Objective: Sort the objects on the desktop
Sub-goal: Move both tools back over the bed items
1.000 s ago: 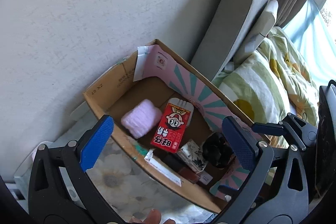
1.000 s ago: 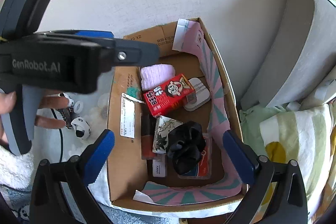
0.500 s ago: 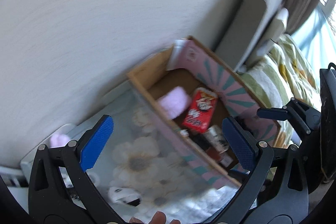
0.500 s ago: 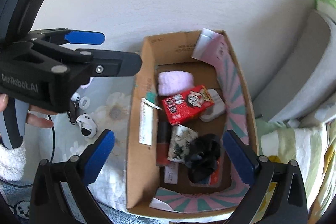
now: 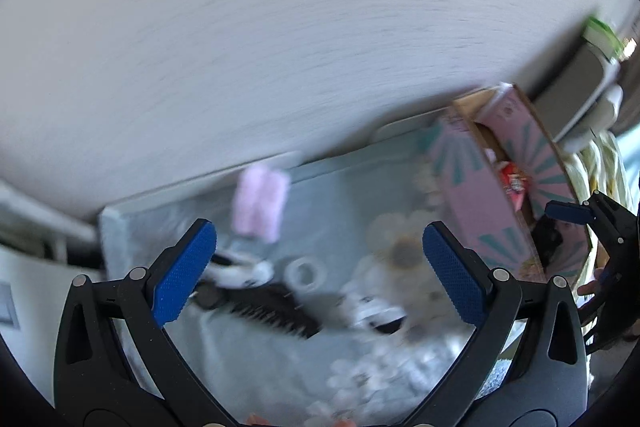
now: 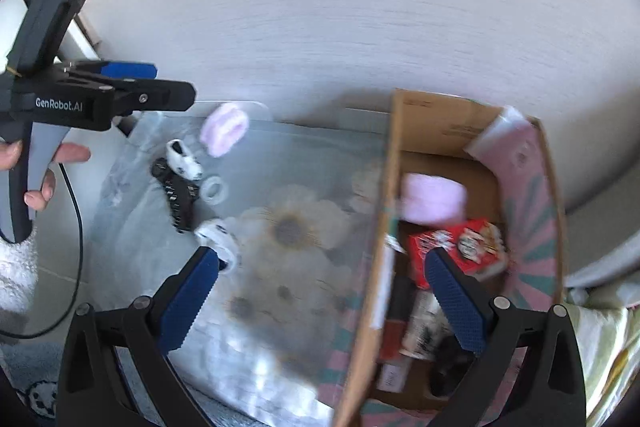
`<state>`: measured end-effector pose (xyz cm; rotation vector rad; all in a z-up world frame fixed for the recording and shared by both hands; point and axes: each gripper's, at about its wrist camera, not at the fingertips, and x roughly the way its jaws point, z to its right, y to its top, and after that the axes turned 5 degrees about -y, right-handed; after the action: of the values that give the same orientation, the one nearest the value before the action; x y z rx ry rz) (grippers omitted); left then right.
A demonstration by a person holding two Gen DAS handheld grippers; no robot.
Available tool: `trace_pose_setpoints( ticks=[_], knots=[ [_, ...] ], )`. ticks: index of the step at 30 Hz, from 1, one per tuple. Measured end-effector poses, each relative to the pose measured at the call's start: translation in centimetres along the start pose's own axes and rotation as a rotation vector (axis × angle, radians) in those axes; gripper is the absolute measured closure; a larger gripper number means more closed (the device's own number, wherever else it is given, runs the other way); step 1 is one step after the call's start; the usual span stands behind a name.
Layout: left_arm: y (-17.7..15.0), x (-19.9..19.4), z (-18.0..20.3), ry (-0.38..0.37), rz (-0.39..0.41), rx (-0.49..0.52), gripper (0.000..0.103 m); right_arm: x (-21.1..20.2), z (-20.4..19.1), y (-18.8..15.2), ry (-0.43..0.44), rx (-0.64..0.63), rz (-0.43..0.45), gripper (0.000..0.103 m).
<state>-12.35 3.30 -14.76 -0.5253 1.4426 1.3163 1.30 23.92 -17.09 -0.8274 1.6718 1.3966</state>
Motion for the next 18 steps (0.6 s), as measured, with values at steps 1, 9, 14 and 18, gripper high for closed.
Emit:
trace_pose_setpoints(
  ticks=[1, 9, 14, 18],
  knots=[
    [-0.4, -0.1, -1.0, 0.009, -0.003, -0.014, 0.000, 0.4, -0.4, 0.3, 0.014, -0.008, -0.005, 0.000],
    [-3.0, 0.9, -5.7, 0.088, -0.045, -0.017, 0.000, 4.3, -5.4, 1.8, 0.100, -0.092, -0.068, 0.000],
    [-4.4, 3.6, -6.5, 0.099, -0.095, 0.038, 0.000, 7.1, -7.9, 1.6, 0.145, -0.133, -0.111, 0.000],
    [-5.2, 6.4, -6.9, 0.090, -0.131, 0.061, 0.000, 9.4, -9.7, 1.1, 0.145, -0.190, -0.159, 0.000]
  ],
)
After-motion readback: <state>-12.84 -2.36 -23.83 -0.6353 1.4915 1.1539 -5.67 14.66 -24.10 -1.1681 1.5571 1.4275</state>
